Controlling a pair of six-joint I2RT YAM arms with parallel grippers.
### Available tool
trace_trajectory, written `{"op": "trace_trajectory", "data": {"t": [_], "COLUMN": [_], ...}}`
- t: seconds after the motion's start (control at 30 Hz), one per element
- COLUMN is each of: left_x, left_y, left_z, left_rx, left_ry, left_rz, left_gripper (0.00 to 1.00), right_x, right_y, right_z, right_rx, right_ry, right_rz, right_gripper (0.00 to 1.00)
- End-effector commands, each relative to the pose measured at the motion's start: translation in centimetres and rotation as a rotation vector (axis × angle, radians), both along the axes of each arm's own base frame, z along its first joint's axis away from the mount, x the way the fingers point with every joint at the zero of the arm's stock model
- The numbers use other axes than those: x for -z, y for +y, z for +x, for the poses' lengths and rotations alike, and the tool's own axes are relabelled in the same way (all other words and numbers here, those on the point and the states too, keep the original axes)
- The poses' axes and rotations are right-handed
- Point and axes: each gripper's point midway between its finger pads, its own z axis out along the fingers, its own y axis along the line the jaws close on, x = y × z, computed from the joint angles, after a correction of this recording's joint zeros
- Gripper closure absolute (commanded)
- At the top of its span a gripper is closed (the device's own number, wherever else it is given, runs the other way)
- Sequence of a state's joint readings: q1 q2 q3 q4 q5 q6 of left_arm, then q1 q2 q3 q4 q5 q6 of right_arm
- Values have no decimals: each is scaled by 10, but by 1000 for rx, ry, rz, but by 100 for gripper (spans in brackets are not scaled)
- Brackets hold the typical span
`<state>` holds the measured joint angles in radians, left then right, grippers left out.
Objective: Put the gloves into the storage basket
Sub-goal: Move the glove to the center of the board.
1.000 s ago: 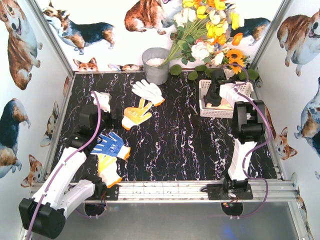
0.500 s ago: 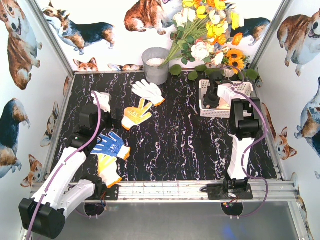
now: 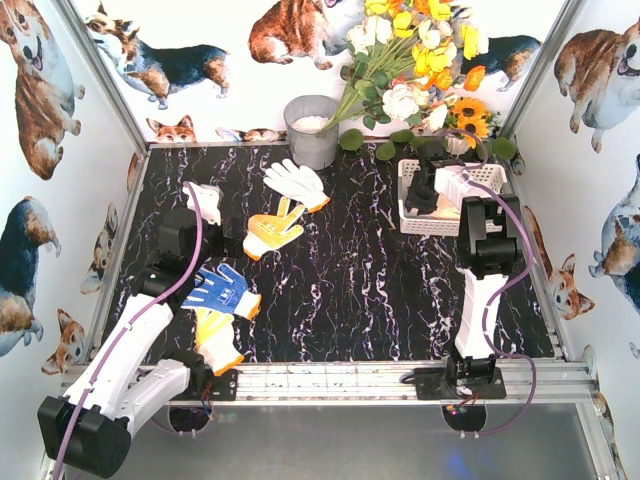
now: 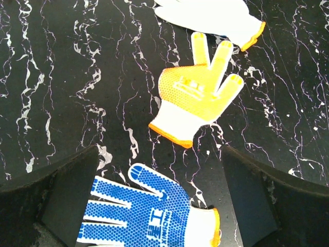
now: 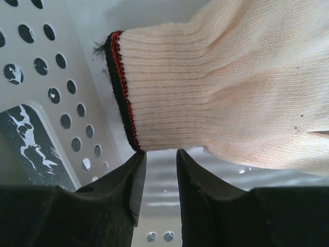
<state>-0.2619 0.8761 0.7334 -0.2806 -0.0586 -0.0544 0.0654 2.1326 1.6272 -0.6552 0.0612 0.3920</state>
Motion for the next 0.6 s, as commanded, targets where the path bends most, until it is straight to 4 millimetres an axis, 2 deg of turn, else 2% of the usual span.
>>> {"op": "trace_trajectory", "data": {"t": [0.0,0.23,0.4,0.57], "left_x": [-3,-10,10,31], "left_y": [6,8,13,10], "left_z": [1,-2,-11,-23], "left_rx": [-19,-67,-165,-210], "left_ry": [-12,-16,88,174], "left_rz": [6,-50,-117,-184], "left_gripper": [0,0,0,0], "right_x": [-57,-136,-186,-222], "right_y": [9,14,26,41], "right_z": [16,-4,-30,-74], "right_rx": [-42,-76,-119,-183], "right_ry": [-156,-325,-451,-536], "right_rz": [42,74,136,186], "right_gripper": [65,57,54,49]}}
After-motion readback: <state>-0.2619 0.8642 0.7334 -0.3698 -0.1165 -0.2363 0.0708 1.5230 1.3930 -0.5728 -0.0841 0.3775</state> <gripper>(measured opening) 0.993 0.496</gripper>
